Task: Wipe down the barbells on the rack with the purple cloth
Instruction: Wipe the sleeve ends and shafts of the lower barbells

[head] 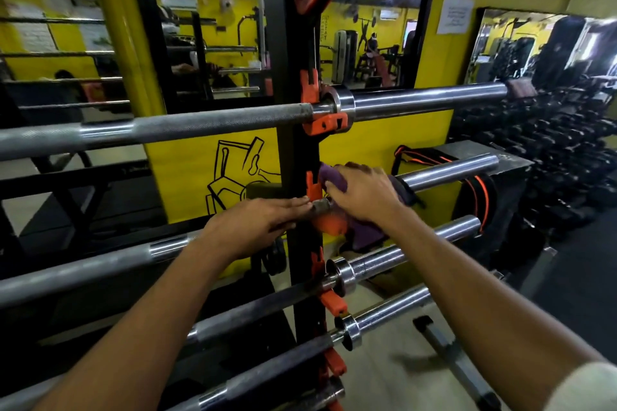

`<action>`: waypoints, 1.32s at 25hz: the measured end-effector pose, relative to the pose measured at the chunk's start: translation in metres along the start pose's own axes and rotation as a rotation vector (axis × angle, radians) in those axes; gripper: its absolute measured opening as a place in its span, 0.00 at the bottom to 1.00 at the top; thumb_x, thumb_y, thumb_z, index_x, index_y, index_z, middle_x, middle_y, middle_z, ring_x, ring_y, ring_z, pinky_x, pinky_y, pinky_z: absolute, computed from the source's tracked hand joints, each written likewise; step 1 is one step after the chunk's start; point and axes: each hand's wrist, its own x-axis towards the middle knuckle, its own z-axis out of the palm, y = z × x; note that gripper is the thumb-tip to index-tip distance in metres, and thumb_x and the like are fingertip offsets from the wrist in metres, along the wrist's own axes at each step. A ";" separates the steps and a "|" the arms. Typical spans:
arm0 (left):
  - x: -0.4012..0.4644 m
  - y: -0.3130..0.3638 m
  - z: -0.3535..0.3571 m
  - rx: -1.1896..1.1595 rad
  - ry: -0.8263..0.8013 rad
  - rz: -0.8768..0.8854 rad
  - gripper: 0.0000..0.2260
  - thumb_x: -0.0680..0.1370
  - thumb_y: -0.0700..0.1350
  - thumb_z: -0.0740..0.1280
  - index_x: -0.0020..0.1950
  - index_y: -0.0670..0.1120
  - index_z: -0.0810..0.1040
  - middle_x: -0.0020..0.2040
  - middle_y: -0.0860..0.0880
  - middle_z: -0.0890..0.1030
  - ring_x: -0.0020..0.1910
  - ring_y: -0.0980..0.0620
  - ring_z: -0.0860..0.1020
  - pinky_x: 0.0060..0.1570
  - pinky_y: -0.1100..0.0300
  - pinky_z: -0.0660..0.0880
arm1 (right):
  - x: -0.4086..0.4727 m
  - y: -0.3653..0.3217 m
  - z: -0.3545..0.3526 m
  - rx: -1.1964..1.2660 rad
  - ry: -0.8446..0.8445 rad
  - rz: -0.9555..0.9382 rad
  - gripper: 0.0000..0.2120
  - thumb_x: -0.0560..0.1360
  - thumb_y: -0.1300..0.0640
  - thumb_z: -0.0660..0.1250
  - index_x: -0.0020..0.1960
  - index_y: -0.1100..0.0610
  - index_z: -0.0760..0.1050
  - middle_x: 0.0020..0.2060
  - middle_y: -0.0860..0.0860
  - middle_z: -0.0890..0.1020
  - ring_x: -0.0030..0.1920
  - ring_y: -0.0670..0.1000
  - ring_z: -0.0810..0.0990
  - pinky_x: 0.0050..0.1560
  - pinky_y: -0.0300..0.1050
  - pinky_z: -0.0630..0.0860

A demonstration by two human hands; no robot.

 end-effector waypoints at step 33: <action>0.003 -0.001 0.003 0.014 0.006 0.003 0.23 0.84 0.52 0.58 0.78 0.64 0.58 0.76 0.71 0.57 0.72 0.60 0.67 0.65 0.52 0.73 | -0.097 -0.034 0.057 2.040 0.349 1.120 0.17 0.82 0.44 0.62 0.63 0.54 0.76 0.46 0.54 0.86 0.46 0.55 0.85 0.46 0.49 0.83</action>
